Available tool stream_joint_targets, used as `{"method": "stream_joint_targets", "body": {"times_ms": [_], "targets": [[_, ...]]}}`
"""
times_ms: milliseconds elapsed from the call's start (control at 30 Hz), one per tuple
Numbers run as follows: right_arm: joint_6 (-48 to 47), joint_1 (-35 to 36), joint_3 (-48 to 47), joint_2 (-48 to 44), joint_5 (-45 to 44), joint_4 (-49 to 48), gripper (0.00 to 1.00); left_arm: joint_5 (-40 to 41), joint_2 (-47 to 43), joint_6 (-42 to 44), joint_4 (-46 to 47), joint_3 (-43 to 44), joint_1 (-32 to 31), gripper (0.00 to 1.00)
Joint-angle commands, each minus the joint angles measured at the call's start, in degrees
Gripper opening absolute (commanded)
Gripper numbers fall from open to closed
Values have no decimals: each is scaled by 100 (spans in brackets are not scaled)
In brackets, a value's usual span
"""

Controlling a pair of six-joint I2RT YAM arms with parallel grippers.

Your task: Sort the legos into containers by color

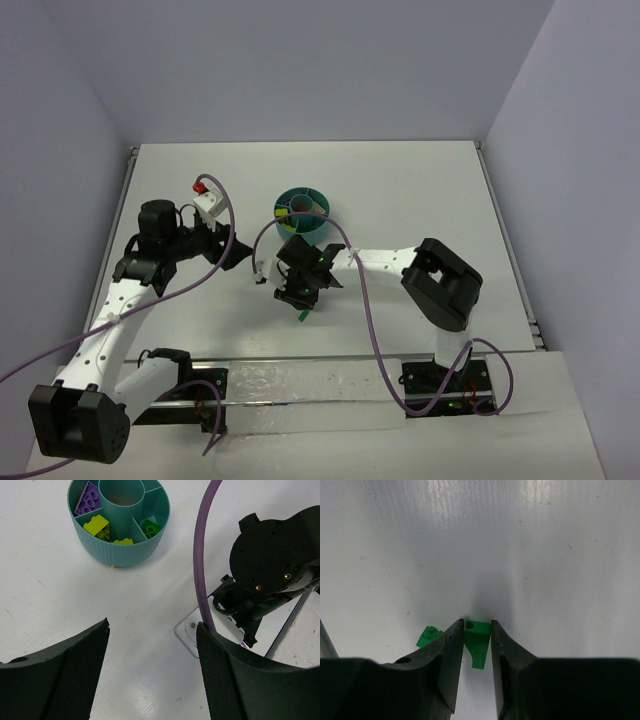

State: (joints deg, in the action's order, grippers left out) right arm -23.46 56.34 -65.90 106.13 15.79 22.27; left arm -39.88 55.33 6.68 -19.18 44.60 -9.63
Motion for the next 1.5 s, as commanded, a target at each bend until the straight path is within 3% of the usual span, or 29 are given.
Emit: {"method": "stream_joint_targets", "body": {"times_ms": [0, 167, 467, 1467], "targets": [[17, -51, 109, -36, -41, 30, 30, -196, -66, -7, 141, 12, -4, 77], [29, -77, 137, -181, -8, 60, 11, -205, -40, 9, 183, 10, 1, 77], [218, -298, -107, -610, 196, 173, 0, -239, -66, -8, 169, 14, -4, 78], [602, -1216, -1316, -948, 183, 200, 0, -292, -208, -149, 186, 135, 5, 79]]}}
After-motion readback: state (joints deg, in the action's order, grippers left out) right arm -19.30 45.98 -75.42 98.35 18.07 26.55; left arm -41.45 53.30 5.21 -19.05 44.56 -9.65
